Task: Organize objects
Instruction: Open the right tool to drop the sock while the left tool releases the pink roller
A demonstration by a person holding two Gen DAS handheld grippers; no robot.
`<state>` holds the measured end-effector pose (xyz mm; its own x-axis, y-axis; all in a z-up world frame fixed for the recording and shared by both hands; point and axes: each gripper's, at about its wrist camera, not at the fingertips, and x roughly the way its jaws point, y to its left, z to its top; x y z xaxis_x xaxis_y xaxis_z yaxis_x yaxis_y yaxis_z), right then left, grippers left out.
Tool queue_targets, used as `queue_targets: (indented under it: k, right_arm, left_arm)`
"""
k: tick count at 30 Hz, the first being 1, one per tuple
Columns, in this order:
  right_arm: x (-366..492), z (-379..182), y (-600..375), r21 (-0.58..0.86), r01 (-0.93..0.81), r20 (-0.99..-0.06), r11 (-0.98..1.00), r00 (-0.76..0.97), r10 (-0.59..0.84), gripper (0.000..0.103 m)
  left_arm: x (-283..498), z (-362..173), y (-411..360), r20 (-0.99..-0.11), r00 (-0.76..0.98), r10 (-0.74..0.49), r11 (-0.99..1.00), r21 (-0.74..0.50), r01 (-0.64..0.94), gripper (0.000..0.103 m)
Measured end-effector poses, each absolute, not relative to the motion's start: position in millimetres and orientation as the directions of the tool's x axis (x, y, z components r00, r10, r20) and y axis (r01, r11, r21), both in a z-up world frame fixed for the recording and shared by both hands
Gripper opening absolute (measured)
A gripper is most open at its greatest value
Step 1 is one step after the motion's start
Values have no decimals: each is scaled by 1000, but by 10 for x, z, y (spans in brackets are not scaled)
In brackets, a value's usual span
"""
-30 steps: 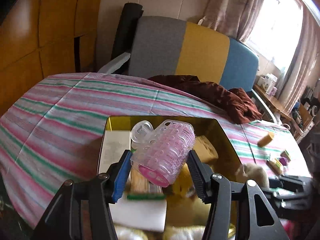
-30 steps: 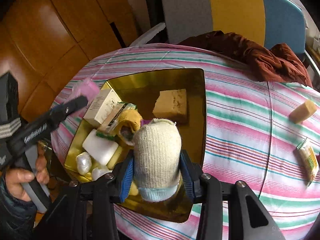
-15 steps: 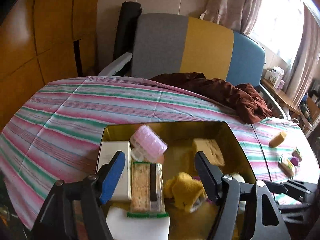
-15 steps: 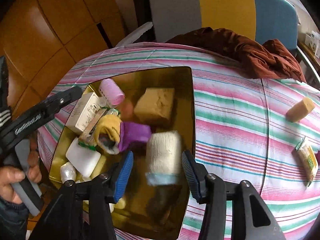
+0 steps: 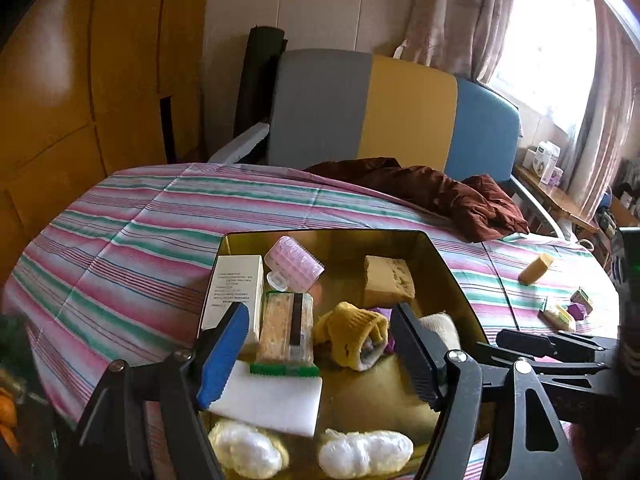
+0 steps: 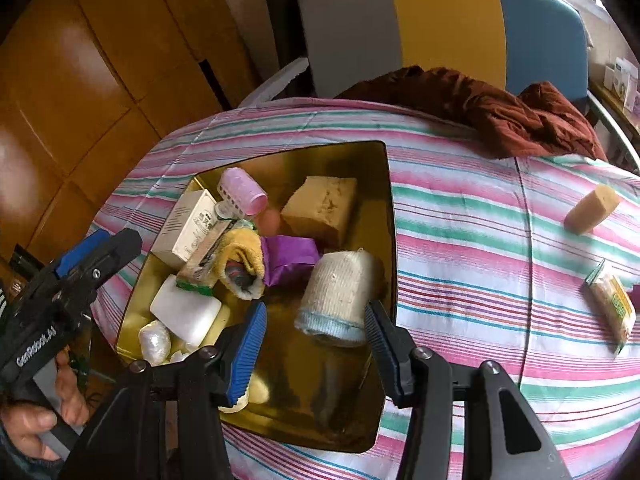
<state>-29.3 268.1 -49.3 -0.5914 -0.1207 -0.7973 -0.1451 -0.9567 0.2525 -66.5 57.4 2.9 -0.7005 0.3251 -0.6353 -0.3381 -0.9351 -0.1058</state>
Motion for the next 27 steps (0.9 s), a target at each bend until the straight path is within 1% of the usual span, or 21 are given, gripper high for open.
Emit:
queue_targets:
  k: [7,27]
  right_arm:
    - [-182,-431,2559,211,-124,-774,-970,-627,-88,51]
    - [-6,-405,2535,148,-155,-746,-977,-666,-8,52]
  left_arm:
    - [-489,33,574,-631,-712,307,-940,-83,-332,76]
    - [-307,-136,666,-672,-679,295,-935,-58,-349,76]
